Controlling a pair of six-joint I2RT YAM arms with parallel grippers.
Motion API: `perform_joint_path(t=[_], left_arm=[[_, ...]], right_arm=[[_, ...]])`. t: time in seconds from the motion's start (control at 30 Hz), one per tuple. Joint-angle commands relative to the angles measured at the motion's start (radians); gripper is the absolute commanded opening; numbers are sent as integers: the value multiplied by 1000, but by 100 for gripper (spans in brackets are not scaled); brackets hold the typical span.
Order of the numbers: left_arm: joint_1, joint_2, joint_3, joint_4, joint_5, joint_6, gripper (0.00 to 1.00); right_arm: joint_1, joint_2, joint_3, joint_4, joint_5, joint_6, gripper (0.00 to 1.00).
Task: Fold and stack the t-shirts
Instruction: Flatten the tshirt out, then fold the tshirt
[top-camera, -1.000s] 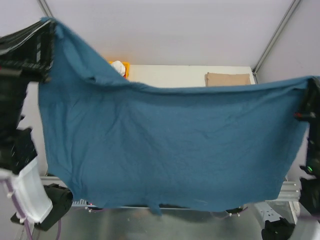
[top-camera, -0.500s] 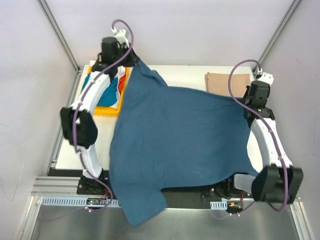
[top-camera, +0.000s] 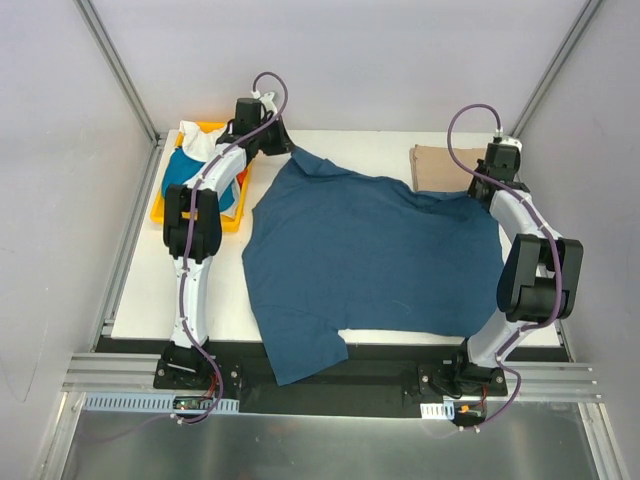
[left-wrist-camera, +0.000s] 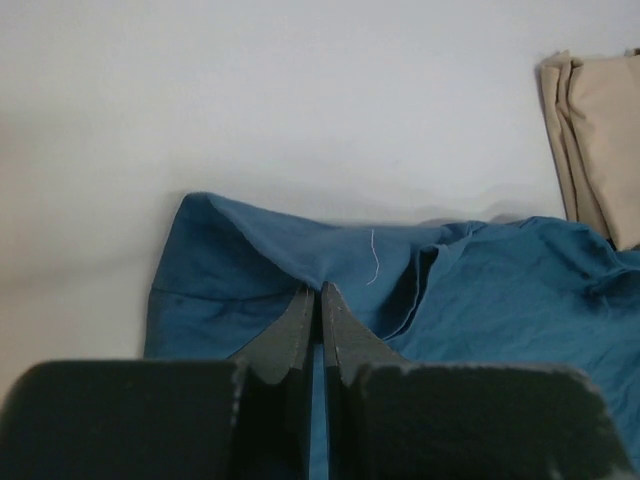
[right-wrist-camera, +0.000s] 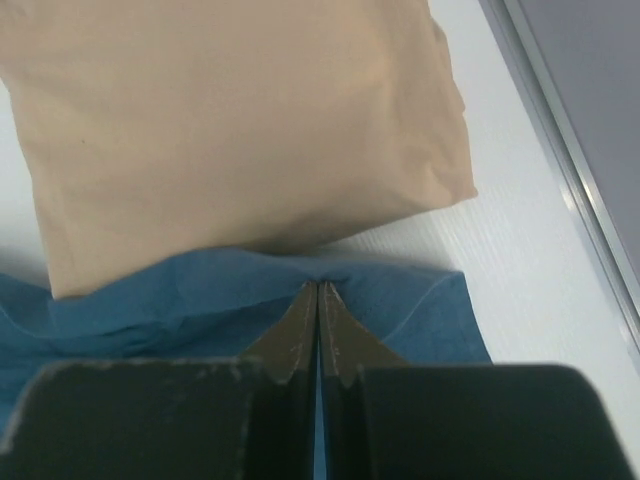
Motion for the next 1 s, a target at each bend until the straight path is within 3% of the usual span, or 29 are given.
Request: perform_joint_path(t=[0.0,0.1,0.47,0.7,0.97], left_arm=[[-4,-59,17,48,27,-19,0],[-12,-131,-68,48,-6,-28,0],[-194,-554,-541,40,-480,-86,0],[-229,-746,-756,20,-532,-229,0],[-291,-938,-871,-66,-626,-367,0]], right_arm=[[-9,6,86,-11,-21,1,1],[-11,-12,80,-31,-18,5,1],[-49,-130,45,-129,-49,35,1],[-84,-124,85,-194,-94,22,1],[-97,-87,152,-238,-119,2,1]])
